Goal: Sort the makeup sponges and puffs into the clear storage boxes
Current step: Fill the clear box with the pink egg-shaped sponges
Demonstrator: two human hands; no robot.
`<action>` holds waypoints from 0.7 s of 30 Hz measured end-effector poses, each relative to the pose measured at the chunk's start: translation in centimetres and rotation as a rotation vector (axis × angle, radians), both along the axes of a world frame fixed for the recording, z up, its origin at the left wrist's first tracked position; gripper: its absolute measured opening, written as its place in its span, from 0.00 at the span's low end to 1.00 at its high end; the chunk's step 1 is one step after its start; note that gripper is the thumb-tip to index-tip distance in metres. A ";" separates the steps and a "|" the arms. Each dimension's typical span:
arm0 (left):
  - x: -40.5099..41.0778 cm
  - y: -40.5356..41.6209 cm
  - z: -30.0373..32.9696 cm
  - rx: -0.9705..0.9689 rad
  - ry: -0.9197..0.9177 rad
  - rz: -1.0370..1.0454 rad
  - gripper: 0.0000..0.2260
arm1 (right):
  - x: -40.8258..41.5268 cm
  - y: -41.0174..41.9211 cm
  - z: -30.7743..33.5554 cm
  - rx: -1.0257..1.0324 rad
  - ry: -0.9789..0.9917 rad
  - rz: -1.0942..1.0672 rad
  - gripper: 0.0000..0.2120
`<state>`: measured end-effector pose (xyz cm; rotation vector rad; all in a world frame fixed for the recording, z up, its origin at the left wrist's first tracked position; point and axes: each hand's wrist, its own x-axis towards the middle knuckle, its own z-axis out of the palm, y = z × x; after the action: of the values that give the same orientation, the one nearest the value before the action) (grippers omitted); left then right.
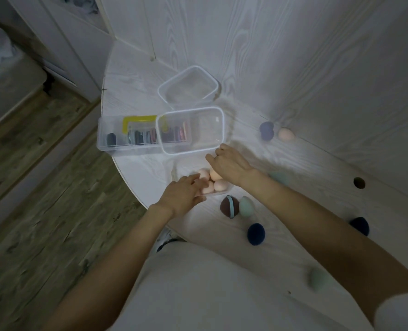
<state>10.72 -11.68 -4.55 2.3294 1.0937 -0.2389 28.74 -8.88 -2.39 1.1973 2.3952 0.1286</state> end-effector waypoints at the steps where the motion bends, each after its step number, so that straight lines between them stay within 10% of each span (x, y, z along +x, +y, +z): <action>1: 0.0 0.0 -0.1 0.001 0.002 -0.002 0.20 | 0.3 -0.1 -0.3 0.008 -0.020 0.015 0.08; 13: 0.0 -0.1 -0.4 0.028 -0.010 -0.028 0.19 | -0.3 -1.4 0.0 0.080 -0.038 -0.136 0.07; 21: -0.1 -0.1 -0.3 0.067 -0.041 -0.060 0.19 | 6.2 -4.3 0.6 0.300 0.952 -0.674 0.17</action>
<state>10.66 -11.75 -4.89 2.4184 1.0280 -0.1791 34.95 -13.17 -1.82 2.5835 2.5368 -0.3976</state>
